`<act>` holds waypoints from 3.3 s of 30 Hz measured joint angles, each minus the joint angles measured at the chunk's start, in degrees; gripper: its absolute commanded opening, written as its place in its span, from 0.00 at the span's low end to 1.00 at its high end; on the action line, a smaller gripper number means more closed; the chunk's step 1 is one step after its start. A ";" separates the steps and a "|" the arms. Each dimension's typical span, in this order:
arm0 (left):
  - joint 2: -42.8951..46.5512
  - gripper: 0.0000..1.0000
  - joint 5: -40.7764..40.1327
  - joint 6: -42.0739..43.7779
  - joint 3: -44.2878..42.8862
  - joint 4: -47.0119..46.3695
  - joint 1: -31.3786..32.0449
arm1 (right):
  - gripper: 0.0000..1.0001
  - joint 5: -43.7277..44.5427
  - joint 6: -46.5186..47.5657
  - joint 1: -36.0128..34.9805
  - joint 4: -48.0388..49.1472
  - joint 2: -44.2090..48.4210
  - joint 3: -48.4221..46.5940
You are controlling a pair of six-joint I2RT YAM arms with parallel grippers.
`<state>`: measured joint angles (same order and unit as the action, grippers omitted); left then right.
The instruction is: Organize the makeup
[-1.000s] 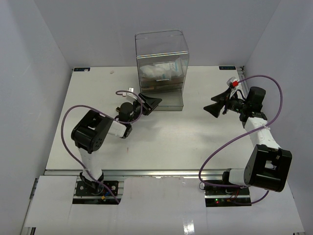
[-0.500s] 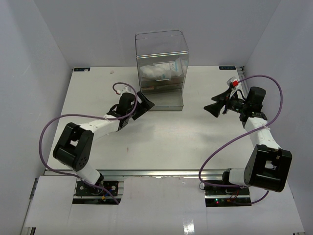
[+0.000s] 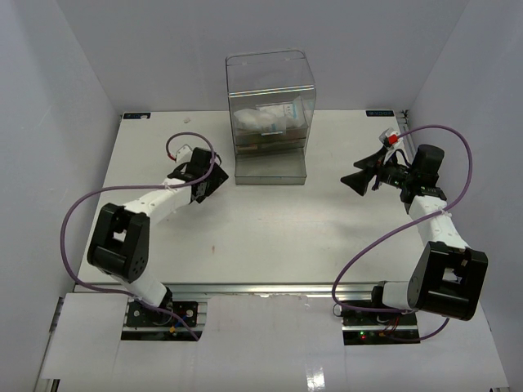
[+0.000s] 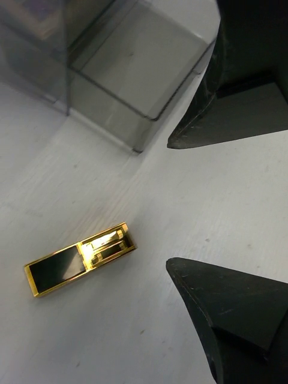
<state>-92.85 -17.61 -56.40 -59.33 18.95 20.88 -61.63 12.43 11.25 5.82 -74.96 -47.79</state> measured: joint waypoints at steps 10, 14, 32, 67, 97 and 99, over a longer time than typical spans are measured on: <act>-12.36 0.77 0.05 0.90 -8.84 4.35 -5.68 | 0.90 -0.02 0.00 0.00 -0.10 0.28 0.00; -15.96 0.72 0.18 1.66 -12.19 5.22 -5.82 | 0.90 -0.02 0.01 0.00 -0.14 0.28 0.00; -15.43 0.30 2.19 5.28 -11.41 4.62 -6.15 | 0.90 -0.07 0.07 0.00 -1.35 0.37 0.00; -10.93 0.56 33.44 -17.07 1.18 -40.26 -0.09 | 0.90 -0.48 0.45 -0.44 -1.46 0.41 0.00; 26.93 0.98 39.74 22.29 12.43 -26.59 -4.61 | 0.90 9.19 13.57 -26.60 -15.09 -3.94 -7.01; 34.13 0.98 36.82 27.20 14.79 -21.66 -4.82 | 0.90 11.82 15.01 -31.83 -18.29 -6.83 -10.87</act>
<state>-58.72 19.21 -29.20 -44.54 -2.71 16.05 -49.80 27.43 -20.58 -12.46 -81.79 -58.66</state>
